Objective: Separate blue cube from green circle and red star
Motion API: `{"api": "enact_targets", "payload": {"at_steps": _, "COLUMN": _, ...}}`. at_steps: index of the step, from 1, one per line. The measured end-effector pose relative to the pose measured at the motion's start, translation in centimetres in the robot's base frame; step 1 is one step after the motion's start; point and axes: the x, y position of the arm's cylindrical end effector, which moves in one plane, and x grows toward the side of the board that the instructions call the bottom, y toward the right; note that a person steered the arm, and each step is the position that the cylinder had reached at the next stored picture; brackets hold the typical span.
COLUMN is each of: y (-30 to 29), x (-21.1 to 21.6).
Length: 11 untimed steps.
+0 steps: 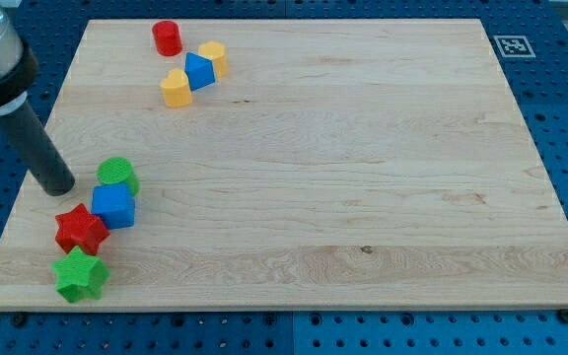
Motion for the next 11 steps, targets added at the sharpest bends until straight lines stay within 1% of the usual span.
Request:
{"api": "enact_targets", "payload": {"at_steps": 1, "y": 0.1, "x": 0.7}}
{"api": "enact_targets", "payload": {"at_steps": 4, "y": 2.6, "x": 1.0}}
{"api": "enact_targets", "payload": {"at_steps": 8, "y": 5.4, "x": 3.5}}
{"api": "enact_targets", "payload": {"at_steps": 11, "y": 10.2, "x": 3.6}}
